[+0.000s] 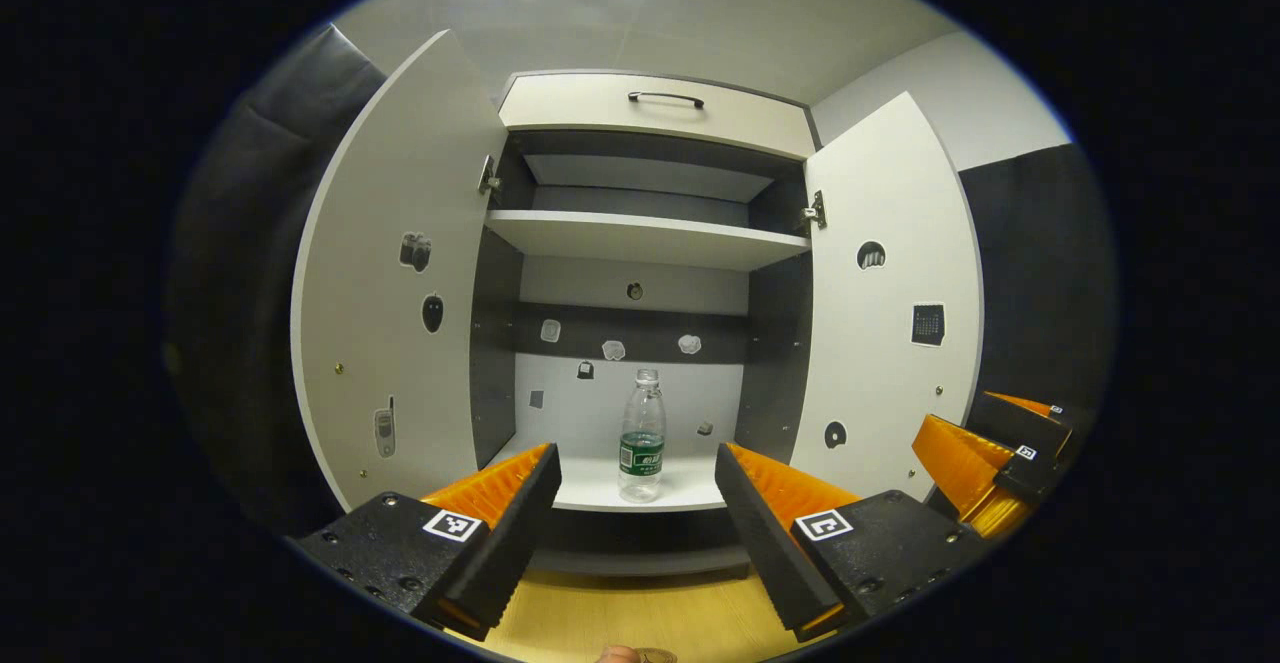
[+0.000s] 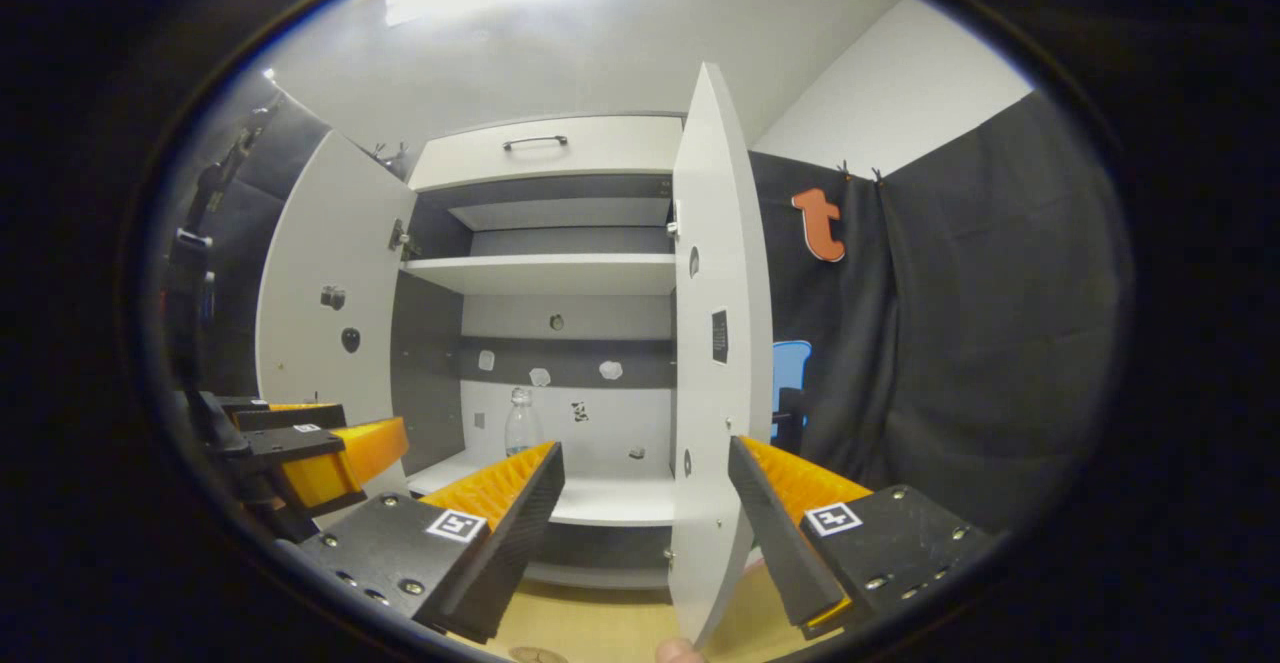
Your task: Grasp the bottle in the cabinet with the left hand and place it on the coaster, then close the right door with the right hand and the left door with the left hand.
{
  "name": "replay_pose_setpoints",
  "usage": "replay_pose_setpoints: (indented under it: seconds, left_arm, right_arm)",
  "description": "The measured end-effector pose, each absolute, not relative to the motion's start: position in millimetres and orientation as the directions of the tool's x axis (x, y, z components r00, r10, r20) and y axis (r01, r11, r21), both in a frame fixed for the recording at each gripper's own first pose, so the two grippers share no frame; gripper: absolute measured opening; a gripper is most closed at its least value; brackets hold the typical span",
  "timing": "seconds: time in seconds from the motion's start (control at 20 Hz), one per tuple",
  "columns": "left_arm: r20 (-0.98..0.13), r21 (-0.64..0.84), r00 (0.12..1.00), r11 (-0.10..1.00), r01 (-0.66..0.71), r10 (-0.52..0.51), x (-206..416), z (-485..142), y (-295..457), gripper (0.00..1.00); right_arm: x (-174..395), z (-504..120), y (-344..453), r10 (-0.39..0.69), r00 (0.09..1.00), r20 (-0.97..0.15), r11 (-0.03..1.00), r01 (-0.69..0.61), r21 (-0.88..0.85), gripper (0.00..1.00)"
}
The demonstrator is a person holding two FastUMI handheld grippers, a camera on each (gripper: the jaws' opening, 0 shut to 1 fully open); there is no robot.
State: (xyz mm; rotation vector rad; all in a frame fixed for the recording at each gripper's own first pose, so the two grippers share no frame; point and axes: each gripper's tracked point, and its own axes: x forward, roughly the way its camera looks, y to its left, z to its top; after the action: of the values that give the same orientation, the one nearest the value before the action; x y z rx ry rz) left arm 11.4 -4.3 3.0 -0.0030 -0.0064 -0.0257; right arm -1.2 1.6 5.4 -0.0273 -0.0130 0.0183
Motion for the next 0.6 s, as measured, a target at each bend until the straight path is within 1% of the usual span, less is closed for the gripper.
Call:
replay_pose_setpoints:
  seconds: [0.2, 0.25, 0.35, 0.4, 0.55, 0.6]
  left_arm:
    - [0.013, 0.019, 0.999, 0.999, 0.048, -0.049, 39, 5, -6, 0.98]
    - [0.015, 0.021, 0.998, 0.998, 0.054, -0.055, 51, 6, -7, 0.98]
    - [0.020, 0.022, 0.998, 0.998, 0.066, -0.066, 76, 7, -8, 0.98]
    - [0.025, 0.024, 0.997, 0.997, 0.066, -0.067, 91, 8, -8, 0.98]
    - [0.031, 0.023, 0.997, 0.998, 0.066, -0.067, 138, 6, -8, 0.98]
    - [0.024, 0.021, 0.997, 0.998, 0.066, -0.067, 154, 3, -8, 0.98]
  right_arm:
    - [-2, 6, 1, 0.009, 1.000, 0.015, 0.999, -0.009, -0.033, 1.00]
    - [-2, 6, 1, 0.000, 1.000, 0.014, 0.999, 0.001, -0.035, 0.96]
    - [-3, 8, -1, -0.031, 0.999, 0.014, 0.999, 0.032, -0.041, 0.96]
    - [-4, 9, -2, -0.049, 0.999, 0.015, 0.998, 0.050, -0.045, 1.00]
    - [-9, 13, -7, -0.114, 0.993, 0.016, 0.991, 0.115, -0.063, 1.00]
    - [-11, 15, -9, -0.138, 0.990, 0.017, 0.988, 0.139, -0.071, 0.96]
